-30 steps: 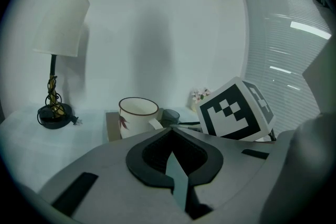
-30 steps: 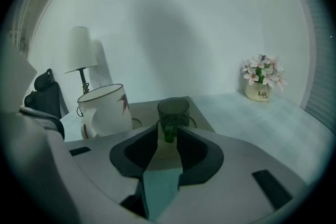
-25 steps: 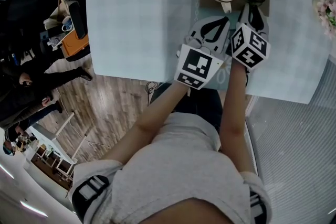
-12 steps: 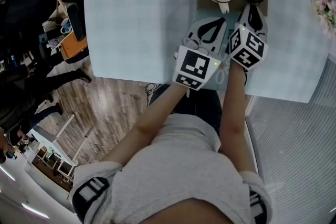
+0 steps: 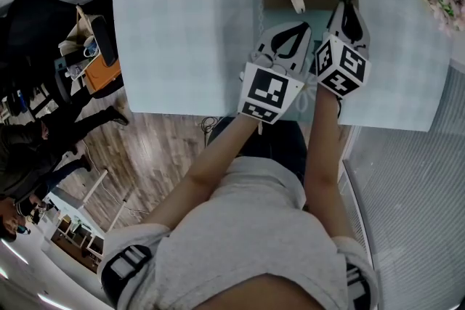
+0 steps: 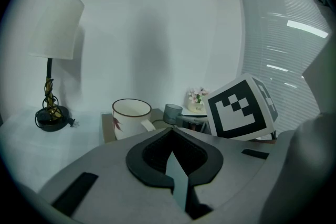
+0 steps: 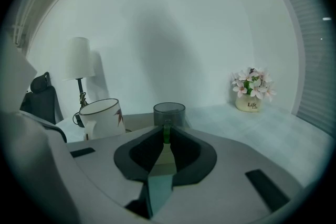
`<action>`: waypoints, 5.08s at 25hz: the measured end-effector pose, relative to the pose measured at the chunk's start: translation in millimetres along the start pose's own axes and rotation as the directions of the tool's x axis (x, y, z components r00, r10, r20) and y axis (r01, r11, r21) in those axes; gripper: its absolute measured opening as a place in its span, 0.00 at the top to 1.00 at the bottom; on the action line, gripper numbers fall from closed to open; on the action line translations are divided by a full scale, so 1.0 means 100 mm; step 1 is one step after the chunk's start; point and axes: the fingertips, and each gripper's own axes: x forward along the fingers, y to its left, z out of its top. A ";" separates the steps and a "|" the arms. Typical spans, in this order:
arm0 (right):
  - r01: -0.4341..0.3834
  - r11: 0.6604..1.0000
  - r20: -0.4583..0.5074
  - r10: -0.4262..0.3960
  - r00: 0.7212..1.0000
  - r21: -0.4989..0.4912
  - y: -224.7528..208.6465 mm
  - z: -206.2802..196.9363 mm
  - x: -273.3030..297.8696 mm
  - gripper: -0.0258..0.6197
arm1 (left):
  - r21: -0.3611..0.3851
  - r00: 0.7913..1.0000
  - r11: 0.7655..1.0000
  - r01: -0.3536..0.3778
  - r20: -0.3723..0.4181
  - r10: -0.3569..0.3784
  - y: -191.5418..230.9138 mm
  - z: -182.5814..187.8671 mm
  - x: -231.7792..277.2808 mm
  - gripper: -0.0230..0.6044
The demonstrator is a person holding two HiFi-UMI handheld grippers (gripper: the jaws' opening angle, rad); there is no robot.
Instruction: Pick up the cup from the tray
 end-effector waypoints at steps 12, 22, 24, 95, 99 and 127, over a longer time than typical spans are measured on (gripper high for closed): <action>0.081 0.995 -0.019 -0.080 0.997 0.058 -0.28 -0.24 -0.62 0.90 | 0.056 0.996 0.995 0.088 0.014 -0.089 -0.47 0.01 -0.10 0.95; 0.107 0.991 -0.069 -0.102 0.992 0.084 -0.35 -0.55 -0.78 0.90 | 0.055 0.993 0.991 0.118 -0.023 -0.117 -0.60 -0.17 -0.12 0.95; 0.104 0.991 -0.083 -0.097 0.992 0.081 -0.34 -0.62 -0.78 0.90 | 0.056 0.992 0.991 0.121 -0.032 -0.119 -0.61 -0.22 -0.11 0.95; 0.029 0.999 -0.045 -0.027 0.999 0.044 0.12 -0.51 -0.93 0.76 | 0.049 0.989 0.994 -0.098 0.113 0.092 0.61 0.23 -0.10 0.54; 0.021 0.999 -0.048 -0.019 0.999 0.041 0.16 -0.50 -0.90 0.76 | 0.131 0.995 0.988 -0.077 0.068 0.069 0.74 0.10 -0.03 0.53; -0.040 0.999 -0.045 0.041 0.998 0.013 0.50 -0.35 -0.69 0.73 | 0.356 0.937 0.877 0.322 0.014 -0.349 0.77 0.03 0.56 0.40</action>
